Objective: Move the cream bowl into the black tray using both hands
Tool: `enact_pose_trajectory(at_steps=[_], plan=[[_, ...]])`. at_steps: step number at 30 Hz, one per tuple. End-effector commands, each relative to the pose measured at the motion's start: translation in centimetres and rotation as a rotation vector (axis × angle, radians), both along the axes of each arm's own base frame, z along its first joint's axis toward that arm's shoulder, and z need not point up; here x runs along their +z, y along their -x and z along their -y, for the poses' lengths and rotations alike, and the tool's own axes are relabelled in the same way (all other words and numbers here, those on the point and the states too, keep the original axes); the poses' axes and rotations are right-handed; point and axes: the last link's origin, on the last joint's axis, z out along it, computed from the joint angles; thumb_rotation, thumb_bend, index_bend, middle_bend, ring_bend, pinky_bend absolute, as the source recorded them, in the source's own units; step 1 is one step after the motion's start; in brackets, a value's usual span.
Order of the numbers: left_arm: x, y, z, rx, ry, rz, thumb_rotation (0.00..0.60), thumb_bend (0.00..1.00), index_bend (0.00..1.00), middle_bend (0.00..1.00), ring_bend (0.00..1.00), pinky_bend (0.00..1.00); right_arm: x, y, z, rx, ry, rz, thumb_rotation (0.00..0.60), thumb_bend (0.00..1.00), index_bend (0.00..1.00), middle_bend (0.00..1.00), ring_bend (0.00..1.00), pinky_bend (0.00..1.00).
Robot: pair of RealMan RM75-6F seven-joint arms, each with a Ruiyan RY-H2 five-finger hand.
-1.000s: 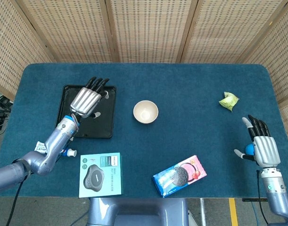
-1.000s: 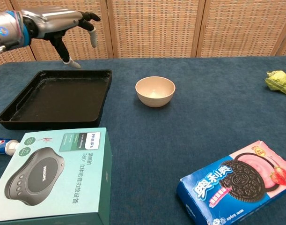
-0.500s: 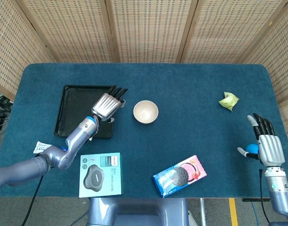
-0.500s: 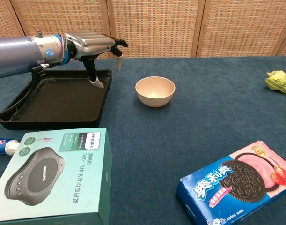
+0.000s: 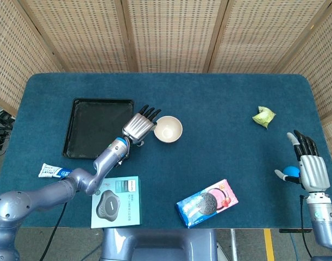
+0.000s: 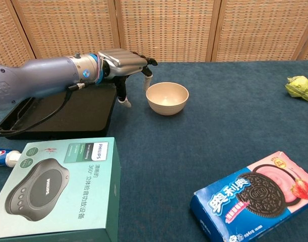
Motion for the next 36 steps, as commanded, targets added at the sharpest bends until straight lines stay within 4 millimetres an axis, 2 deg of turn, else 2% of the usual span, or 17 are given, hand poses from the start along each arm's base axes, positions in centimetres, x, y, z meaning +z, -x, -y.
enact_pose_trajectory(at_steps=[1, 4, 13, 28, 31, 36], plan=[[-0.8, -0.8, 0.0, -0.012, 0.011, -0.006, 0.6, 0.23, 0.43, 0.0, 0.0, 0.0, 0.0, 0.0, 0.0, 0.001, -0.002, 0.002, 0.6, 0.24, 0.07, 0.0, 0.0, 0.04], [-1.3, -1.2, -0.2, -0.013, 0.017, -0.009, 0.6, 0.29, 0.44, 0.0, 0.0, 0.0, 0.0, 0.0, 0.0, 0.002, -0.003, 0.005, 0.6, 0.24, 0.07, 0.0, 0.0, 0.04], [-2.1, -1.9, -0.4, -0.023, 0.022, -0.03, 0.6, 0.29, 0.46, 0.0, 0.0, 0.0, 0.0, 0.0, 0.0, 0.004, -0.006, 0.016, 0.6, 0.24, 0.08, 0.0, 0.0, 0.04], [-3.6, -2.2, -0.7, -0.025, 0.018, -0.06, 0.6, 0.3, 0.58, 0.0, 0.0, 0.0, 0.3, 0.1, 0.1, 0.007, 0.006, 0.031, 0.6, 0.24, 0.08, 0.0, 0.0, 0.04], [-3.7, -2.2, -0.7, -0.029, 0.012, -0.063, 0.6, 0.32, 0.62, 0.0, 0.0, 0.0, 0.3, 0.0, 0.1, 0.011, 0.007, 0.031, 0.6, 0.24, 0.09, 0.0, 0.0, 0.04], [-3.9, -1.9, -0.7, -0.029, -0.006, -0.054, 0.6, 0.42, 0.69, 0.0, 0.0, 0.0, 0.5, 0.0, 0.0, 0.018, 0.016, 0.038, 0.6, 0.23, 0.09, 0.0, 0.0, 0.04]])
